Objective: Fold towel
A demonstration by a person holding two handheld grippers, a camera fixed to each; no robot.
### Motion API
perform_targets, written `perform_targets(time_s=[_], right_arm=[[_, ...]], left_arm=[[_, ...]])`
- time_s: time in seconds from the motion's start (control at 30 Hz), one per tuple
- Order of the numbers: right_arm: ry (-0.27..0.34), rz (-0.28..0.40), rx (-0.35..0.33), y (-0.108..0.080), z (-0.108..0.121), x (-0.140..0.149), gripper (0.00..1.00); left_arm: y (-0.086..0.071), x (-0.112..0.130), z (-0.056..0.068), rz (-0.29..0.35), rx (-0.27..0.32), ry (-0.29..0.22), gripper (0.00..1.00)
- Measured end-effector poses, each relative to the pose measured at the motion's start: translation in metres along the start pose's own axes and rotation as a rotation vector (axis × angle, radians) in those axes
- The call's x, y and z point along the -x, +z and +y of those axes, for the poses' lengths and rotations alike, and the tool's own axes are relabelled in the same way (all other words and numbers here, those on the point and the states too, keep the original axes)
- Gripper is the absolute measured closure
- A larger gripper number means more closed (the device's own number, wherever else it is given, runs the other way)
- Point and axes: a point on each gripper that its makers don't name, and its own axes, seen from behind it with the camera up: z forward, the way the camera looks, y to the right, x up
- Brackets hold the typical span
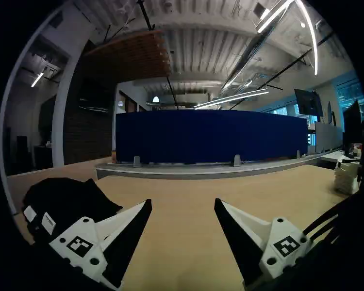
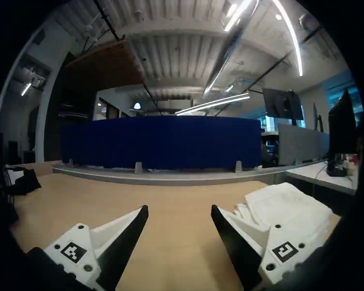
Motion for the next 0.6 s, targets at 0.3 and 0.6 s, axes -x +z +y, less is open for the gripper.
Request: perform_targets(time_s=[0.3,0.6], right_arm=[[0.000,0.000,0.000,-0.0009,0.0002,-0.0005,0.00],[0.000,0.000,0.000,-0.0012,0.0003,-0.0006,0.00]], left_arm=[[-0.0005,0.0002,-0.0002,0.000,0.000,0.000,0.05],[-0.0012,0.0000,-0.0005,0.000,0.000,0.000,0.04]])
